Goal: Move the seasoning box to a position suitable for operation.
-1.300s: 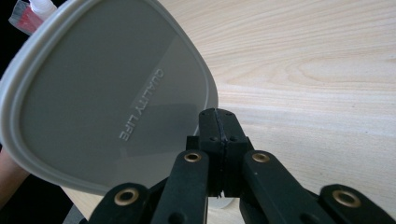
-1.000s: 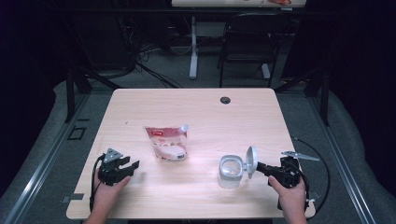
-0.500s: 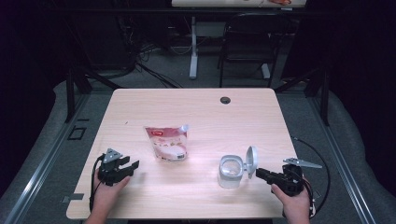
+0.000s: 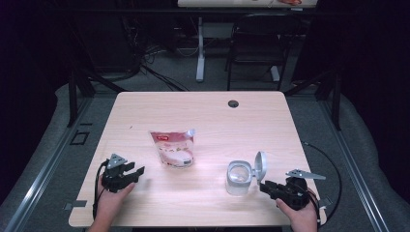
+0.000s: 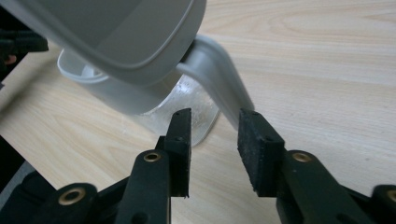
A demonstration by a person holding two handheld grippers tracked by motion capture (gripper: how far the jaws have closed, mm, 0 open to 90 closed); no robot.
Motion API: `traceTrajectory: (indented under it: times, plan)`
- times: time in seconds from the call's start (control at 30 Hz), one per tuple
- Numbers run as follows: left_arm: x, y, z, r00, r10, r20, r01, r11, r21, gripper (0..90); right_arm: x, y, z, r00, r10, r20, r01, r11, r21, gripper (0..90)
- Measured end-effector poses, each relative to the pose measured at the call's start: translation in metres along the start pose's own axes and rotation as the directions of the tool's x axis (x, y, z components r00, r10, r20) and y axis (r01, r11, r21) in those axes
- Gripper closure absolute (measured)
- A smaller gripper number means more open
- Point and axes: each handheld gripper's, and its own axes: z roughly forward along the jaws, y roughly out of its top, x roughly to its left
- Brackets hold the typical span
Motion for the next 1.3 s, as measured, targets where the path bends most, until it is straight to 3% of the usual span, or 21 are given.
traceTrajectory:
  times: [0.17,0.5,1.17,1.3]
  plan:
    - [0.0,0.0,0.0,1.0,-0.001,0.004,0.001,1.0,0.0,52.2,0.004,-0.002,0.008,0.9987,-0.045,0.025,0.044,0.999,0.021,60.9]
    - [0.0,0.0,0.001,0.9999,0.004,0.011,-0.004,1.0,0.003,52.5,0.003,-0.003,0.017,0.9966,-0.053,0.063,0.053,0.999,0.009,61.1]
    - [0.0,0.0,0.001,0.9999,-0.002,0.01,0.002,1.0,-0.005,53.0,0.005,0.003,0.017,0.9918,-0.084,0.096,0.089,0.995,-0.049,69.3]
    - [0.0,0.001,0.0,0.9999,0.0,0.014,0.0,1.0,-0.001,52.9,0.008,0.004,0.018,0.9911,-0.095,0.093,0.099,0.994,-0.041,76.2]
